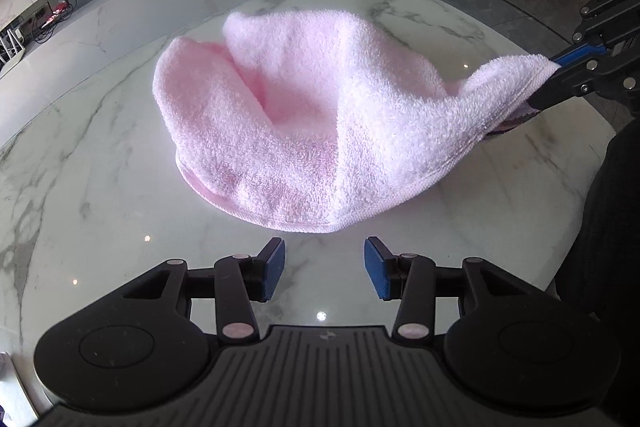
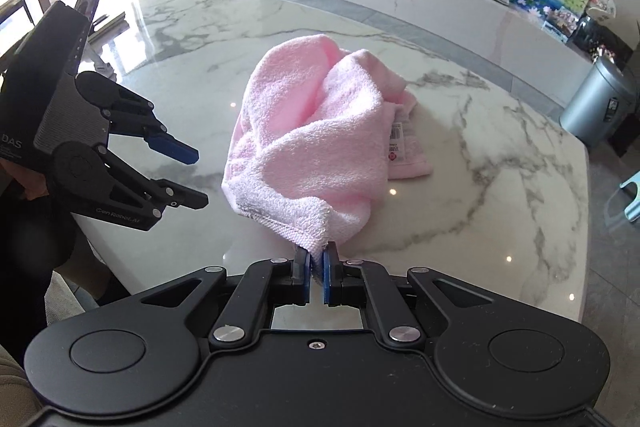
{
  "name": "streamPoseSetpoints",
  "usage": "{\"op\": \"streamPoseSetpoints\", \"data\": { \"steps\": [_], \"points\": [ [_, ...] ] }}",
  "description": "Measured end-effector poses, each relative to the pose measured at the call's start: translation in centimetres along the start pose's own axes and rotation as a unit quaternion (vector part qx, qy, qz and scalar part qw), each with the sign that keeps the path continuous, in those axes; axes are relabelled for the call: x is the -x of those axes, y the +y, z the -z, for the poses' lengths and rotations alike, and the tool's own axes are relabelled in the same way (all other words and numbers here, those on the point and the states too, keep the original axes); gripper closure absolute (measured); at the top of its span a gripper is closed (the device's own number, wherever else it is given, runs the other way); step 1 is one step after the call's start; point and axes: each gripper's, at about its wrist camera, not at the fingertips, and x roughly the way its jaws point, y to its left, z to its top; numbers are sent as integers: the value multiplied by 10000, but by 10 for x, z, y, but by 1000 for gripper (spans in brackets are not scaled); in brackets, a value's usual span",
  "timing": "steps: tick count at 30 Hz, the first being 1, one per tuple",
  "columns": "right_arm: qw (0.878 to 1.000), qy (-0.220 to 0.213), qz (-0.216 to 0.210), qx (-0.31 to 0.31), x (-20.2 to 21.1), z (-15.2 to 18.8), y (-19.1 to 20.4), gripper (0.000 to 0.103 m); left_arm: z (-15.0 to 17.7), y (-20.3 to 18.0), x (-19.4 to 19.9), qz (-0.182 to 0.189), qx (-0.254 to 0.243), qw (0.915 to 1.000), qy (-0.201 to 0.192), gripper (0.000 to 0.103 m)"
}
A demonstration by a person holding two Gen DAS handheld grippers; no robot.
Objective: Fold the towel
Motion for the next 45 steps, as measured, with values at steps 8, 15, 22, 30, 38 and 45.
{"op": "streamPoseSetpoints", "data": {
  "steps": [8, 15, 22, 30, 38, 45],
  "points": [
    [10000, 8, 46, -64, 26, 11, -6, 99, -6, -29, -15, -340, -872, 9956, -90, 61],
    [9995, 208, -216, 36, 13, 25, -8, 97, -9, -28, -16, -423, -1248, 9913, 16, 61],
    [9980, 400, -416, 262, -10, 30, 5, 64, -16, -20, -18, -490, -1527, 9870, 91, 61],
    [9947, 780, -457, 496, -42, 32, 11, 57, -42, 19, -23, -498, -1413, 9887, 36, 61],
    [9906, 1088, -494, 670, -72, 27, 9, 57, -67, 58, -28, -506, -1299, 9902, -19, 61],
    [9885, 1213, -650, 622, -90, 24, 1, 58, -97, 89, -49, -213, -659, 9976, 12, 60]
  ]
}}
